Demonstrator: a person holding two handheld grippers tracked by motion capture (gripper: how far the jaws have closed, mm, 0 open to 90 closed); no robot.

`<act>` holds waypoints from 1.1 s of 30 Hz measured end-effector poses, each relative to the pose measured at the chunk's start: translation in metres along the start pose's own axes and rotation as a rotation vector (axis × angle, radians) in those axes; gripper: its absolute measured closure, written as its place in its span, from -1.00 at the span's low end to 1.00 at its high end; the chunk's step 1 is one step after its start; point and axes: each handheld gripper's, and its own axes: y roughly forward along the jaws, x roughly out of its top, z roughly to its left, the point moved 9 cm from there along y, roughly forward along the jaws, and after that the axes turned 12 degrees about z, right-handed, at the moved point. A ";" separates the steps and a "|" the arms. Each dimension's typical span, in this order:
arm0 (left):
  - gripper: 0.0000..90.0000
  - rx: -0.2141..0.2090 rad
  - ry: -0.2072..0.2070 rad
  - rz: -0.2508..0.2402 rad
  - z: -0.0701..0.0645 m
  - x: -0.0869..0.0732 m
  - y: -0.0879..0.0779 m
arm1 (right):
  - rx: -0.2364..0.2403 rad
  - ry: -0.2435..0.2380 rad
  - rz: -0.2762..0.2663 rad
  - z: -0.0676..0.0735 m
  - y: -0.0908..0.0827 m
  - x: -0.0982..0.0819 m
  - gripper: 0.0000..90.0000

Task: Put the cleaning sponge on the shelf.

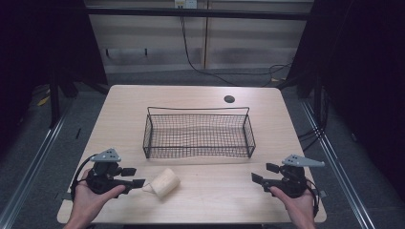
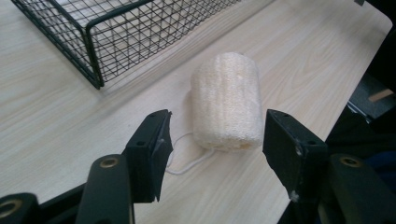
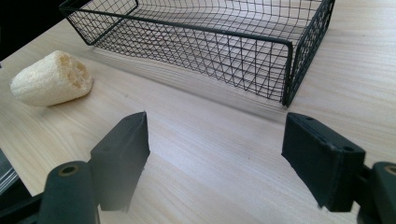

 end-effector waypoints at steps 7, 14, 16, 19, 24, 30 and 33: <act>-0.12 0.011 -0.011 0.078 -0.005 0.017 0.006 | 0.004 -0.006 0.006 0.002 0.001 0.000 -0.49; -0.25 0.017 0.033 0.185 -0.014 0.026 0.012 | 0.010 -0.007 0.012 0.002 0.002 0.000 -0.49; -0.32 0.023 0.033 0.205 -0.014 0.028 0.015 | 0.013 -0.007 0.012 0.003 0.002 0.000 -0.49; -0.39 0.010 0.030 0.239 -0.015 0.029 0.019 | 0.014 -0.008 0.015 0.003 0.003 0.000 -0.49; -0.35 0.009 0.054 0.284 -0.017 0.033 0.023 | 0.020 -0.005 0.022 0.004 0.004 0.000 -0.49; -0.40 0.032 0.074 0.323 -0.018 0.039 0.027 | 0.020 -0.006 0.027 0.004 0.004 -0.001 -0.49; -0.43 0.045 0.061 0.365 -0.018 0.042 0.033 | 0.021 0.000 0.030 0.004 0.005 -0.001 -0.50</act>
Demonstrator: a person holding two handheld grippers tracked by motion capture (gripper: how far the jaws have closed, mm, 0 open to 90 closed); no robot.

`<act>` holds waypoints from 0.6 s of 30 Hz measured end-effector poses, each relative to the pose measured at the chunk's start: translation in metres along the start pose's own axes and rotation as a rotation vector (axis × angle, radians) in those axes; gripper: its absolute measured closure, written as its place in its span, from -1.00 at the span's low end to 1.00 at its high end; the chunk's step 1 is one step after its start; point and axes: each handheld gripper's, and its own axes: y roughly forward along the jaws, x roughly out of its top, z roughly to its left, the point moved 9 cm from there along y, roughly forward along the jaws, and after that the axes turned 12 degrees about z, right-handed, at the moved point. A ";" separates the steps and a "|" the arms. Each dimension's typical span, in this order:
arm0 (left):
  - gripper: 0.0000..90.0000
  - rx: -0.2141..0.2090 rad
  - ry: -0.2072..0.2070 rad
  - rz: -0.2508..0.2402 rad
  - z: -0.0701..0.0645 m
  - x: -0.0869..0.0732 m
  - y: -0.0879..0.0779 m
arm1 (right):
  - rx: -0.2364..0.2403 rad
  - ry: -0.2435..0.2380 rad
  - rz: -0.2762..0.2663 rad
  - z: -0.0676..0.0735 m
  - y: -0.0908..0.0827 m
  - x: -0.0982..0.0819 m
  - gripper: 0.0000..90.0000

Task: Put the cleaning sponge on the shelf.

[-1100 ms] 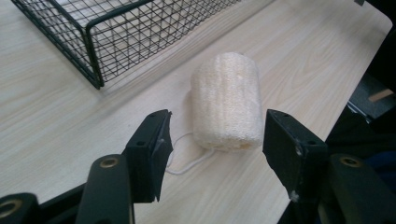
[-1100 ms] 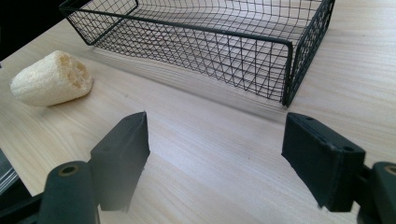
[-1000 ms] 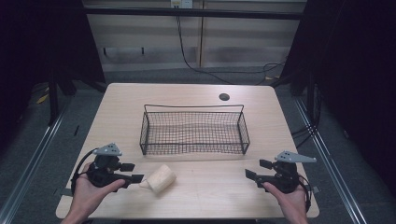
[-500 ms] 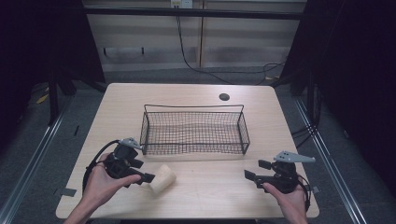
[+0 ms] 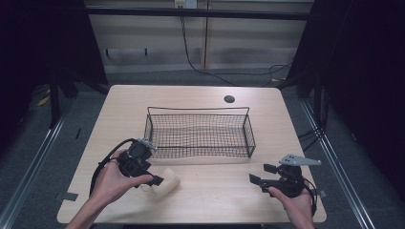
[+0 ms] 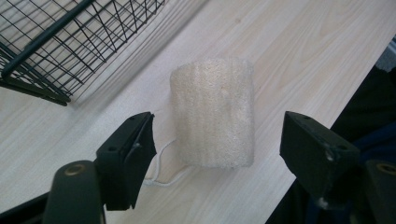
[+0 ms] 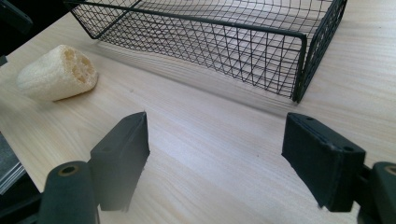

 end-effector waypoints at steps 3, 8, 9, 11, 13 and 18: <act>-0.42 0.003 0.007 0.018 -0.001 0.003 0.002 | 0.000 0.001 0.002 0.000 0.000 0.000 -0.51; -0.47 0.025 0.000 0.059 0.000 0.010 0.007 | 0.006 0.000 0.003 0.000 0.001 0.000 -0.53; -0.47 0.022 0.003 0.076 0.000 0.010 0.007 | 0.006 0.001 0.005 0.001 0.001 0.000 -0.53; -0.46 0.018 0.010 0.084 -0.001 0.013 0.009 | 0.009 -0.004 0.007 0.001 0.001 0.000 -0.54; -0.47 0.013 0.018 0.098 -0.002 0.015 0.011 | 0.009 -0.004 0.010 0.001 0.002 0.000 -0.54; -0.52 -0.005 0.027 0.130 -0.004 0.016 0.015 | 0.011 -0.002 0.013 0.001 0.002 -0.001 -0.54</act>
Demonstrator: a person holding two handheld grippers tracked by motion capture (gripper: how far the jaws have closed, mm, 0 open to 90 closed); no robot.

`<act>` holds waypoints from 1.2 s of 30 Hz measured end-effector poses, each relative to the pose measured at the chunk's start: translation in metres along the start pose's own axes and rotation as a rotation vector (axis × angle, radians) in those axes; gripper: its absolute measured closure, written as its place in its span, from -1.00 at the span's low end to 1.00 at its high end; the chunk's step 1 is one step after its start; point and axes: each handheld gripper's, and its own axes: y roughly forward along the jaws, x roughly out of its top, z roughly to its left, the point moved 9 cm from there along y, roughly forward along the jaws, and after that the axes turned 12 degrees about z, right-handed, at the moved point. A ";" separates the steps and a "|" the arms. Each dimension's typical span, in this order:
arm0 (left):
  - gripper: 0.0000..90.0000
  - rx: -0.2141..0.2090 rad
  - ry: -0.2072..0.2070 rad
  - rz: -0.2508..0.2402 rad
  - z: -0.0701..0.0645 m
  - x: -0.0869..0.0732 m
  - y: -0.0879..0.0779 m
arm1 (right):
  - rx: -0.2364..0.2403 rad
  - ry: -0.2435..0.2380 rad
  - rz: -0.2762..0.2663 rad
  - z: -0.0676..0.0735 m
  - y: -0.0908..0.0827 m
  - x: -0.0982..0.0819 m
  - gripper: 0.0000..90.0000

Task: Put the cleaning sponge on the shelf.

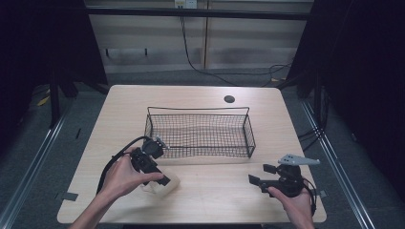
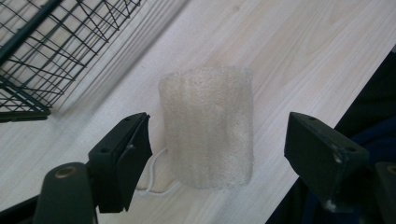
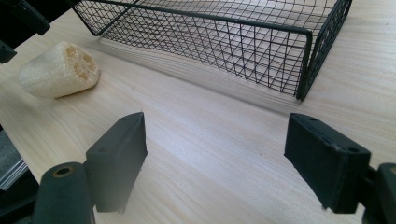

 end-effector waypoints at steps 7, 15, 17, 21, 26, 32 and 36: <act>-0.47 -0.006 0.010 0.043 -0.001 0.002 0.009 | 0.001 -0.005 0.002 0.000 0.001 0.000 -0.54; -0.37 -0.021 0.006 0.080 -0.001 0.003 0.024 | -0.001 -0.005 0.009 0.000 0.001 -0.001 -0.54; -0.37 -0.010 0.003 0.094 0.001 0.003 0.027 | -0.004 -0.006 0.010 0.000 0.001 -0.001 -0.54; -0.35 -0.023 0.001 0.106 0.004 0.004 0.033 | -0.003 -0.004 0.012 0.000 0.001 -0.001 -0.54; -0.39 -0.034 -0.007 0.113 0.003 0.003 0.040 | -0.002 -0.005 0.013 0.000 0.001 -0.001 -0.54; -0.42 -0.029 0.002 0.132 0.000 0.005 0.047 | 0.000 -0.004 0.016 0.001 0.002 -0.001 -0.54; -0.43 -0.028 0.000 0.137 0.000 0.006 0.049 | -0.002 -0.003 0.020 0.001 0.002 -0.002 -0.54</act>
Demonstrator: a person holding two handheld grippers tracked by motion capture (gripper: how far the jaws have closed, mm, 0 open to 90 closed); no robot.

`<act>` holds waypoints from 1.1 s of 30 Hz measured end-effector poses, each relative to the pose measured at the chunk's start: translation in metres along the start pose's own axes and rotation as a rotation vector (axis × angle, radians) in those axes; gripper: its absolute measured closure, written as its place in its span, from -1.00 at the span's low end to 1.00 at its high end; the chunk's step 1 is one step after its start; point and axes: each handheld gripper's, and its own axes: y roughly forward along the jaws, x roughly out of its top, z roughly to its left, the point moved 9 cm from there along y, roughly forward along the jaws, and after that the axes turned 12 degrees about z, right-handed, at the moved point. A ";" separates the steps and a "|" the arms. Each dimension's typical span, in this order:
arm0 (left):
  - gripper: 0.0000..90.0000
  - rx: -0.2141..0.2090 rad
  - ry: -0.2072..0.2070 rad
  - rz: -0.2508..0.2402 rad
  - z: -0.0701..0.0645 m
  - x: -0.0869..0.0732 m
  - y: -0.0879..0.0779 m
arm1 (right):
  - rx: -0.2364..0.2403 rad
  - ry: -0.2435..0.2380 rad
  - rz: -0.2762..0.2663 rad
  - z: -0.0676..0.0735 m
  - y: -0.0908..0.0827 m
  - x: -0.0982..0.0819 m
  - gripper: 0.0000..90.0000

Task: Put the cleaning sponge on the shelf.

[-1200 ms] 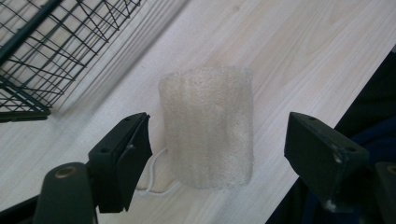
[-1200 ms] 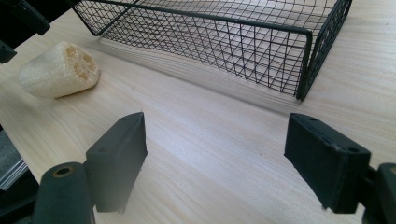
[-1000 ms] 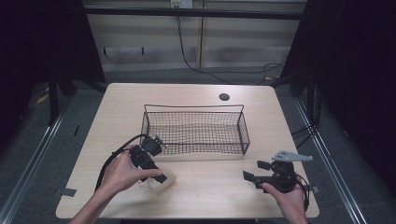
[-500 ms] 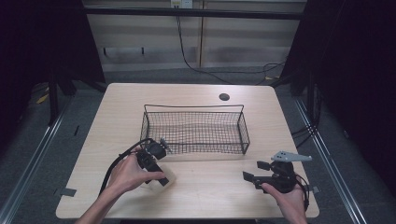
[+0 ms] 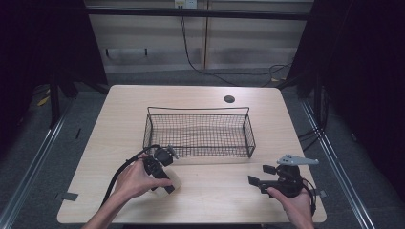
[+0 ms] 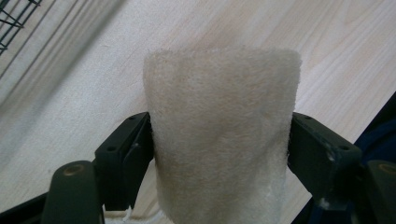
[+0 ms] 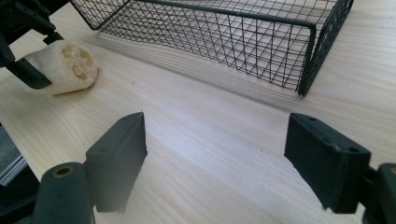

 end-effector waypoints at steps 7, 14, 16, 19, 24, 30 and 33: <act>-0.42 0.012 -0.010 0.007 0.001 0.000 0.004 | -0.003 0.001 0.004 0.000 0.000 0.000 -0.54; -0.40 0.012 -0.027 0.010 0.002 0.000 0.003 | -0.002 0.003 0.005 0.000 0.000 -0.001 -0.54; -0.40 0.017 -0.034 0.018 0.004 -0.001 0.002 | -0.001 0.003 0.004 0.000 0.001 0.000 -0.54; -0.39 0.017 -0.036 0.004 0.005 -0.002 0.000 | -0.003 0.003 0.006 0.000 0.001 -0.001 -0.54; -0.39 0.015 -0.029 -0.005 0.007 -0.003 -0.004 | -0.003 0.001 0.008 0.000 0.001 -0.001 -0.54; -0.39 0.014 -0.026 -0.018 0.007 -0.006 -0.010 | -0.004 0.002 0.011 0.000 0.001 -0.001 -0.54; -0.39 0.012 -0.025 -0.035 0.007 -0.006 -0.014 | -0.005 0.002 0.013 0.000 0.001 -0.001 -0.54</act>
